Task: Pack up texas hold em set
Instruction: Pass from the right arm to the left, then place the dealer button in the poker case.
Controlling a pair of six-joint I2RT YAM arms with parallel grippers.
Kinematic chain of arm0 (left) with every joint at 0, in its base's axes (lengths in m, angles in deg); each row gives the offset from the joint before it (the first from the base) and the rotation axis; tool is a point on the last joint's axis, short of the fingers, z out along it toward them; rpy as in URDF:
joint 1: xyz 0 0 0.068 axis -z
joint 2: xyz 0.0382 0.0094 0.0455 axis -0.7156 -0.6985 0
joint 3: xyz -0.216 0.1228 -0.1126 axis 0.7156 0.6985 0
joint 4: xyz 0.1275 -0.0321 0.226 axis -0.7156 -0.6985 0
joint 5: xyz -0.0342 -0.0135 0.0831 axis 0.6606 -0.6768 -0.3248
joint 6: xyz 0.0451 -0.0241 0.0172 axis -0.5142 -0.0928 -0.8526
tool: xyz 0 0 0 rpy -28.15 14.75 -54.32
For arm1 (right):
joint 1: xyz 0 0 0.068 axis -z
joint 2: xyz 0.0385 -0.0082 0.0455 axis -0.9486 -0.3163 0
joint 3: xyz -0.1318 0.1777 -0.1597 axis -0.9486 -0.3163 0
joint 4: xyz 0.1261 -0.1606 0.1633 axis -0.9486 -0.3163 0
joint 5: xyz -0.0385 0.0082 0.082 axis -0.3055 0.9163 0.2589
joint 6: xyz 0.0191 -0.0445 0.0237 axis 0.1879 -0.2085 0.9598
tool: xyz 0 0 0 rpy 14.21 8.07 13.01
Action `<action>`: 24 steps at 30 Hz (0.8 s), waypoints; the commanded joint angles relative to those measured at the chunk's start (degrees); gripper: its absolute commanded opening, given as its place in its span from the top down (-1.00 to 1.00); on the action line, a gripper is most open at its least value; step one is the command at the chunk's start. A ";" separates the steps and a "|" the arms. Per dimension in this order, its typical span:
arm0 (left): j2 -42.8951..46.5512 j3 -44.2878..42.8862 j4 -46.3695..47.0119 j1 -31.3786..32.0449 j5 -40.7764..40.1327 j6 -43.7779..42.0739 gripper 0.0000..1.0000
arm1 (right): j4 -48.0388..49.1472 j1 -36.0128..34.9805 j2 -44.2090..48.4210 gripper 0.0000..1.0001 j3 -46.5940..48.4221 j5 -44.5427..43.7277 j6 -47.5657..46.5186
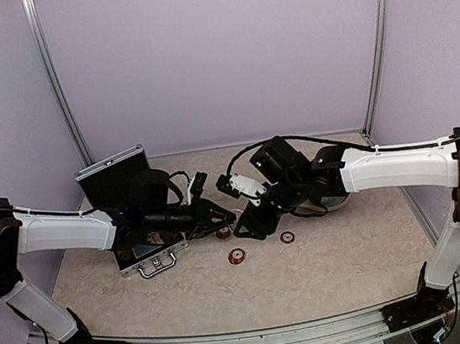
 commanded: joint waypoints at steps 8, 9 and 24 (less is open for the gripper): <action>2.57 0.02 -1.92 -0.84 -4.11 -1.90 1.00 | 2.31 -0.86 1.57 -0.90 -1.14 -1.68 -0.42; 3.58 0.67 -2.80 -1.30 -5.00 -2.33 1.00 | 2.30 -0.85 1.91 -0.93 -1.47 -2.09 -0.42; 23.62 12.26 -23.72 -16.95 -27.79 -11.33 1.00 | 2.08 -0.57 1.48 -0.98 -3.04 -4.05 -2.47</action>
